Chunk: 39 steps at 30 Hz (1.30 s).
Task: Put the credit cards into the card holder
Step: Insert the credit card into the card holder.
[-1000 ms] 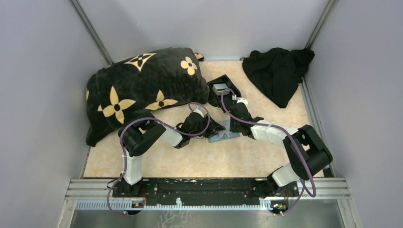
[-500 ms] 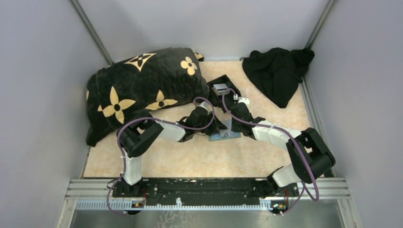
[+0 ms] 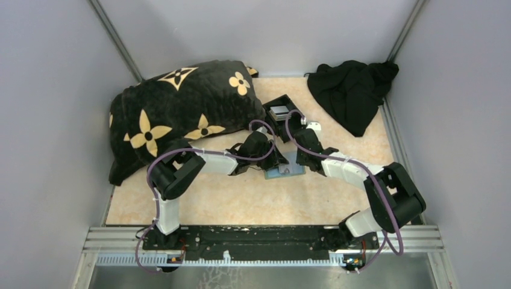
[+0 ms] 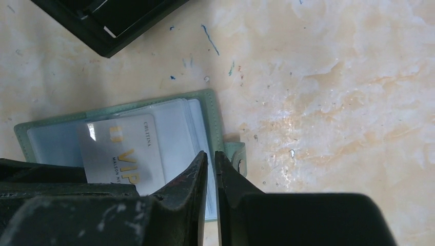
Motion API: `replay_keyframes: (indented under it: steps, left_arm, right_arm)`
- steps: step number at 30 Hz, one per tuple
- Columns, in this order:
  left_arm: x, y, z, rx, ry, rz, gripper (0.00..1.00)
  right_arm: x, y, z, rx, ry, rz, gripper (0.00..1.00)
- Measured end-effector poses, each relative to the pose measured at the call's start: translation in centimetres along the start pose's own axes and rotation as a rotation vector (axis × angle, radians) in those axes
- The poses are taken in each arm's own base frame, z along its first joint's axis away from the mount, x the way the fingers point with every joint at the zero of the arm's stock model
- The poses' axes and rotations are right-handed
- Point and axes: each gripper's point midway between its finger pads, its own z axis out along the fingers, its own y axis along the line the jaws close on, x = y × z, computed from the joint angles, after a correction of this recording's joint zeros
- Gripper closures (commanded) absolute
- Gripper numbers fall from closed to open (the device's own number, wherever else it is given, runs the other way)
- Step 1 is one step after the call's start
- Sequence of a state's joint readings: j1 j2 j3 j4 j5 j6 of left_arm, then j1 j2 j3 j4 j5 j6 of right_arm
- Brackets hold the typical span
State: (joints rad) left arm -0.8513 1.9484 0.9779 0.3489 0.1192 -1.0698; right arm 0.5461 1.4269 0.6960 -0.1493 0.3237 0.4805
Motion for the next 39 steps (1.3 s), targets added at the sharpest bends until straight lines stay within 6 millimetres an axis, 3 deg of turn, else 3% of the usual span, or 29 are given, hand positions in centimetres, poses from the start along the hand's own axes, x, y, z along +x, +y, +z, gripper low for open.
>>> replay_keyframes:
  steps: [22,39]
  left_arm:
    - [0.0,-0.6,0.9,-0.046,0.027,0.028,0.52]
    - [0.3,-0.9,1.5,-0.091,0.036,0.035,0.51]
  right_arm:
    - [0.1,-1.8,2.0,0.049,0.020,0.065,0.99]
    - [-0.1,-1.4,2.5,0.023,0.022,0.077,0.99]
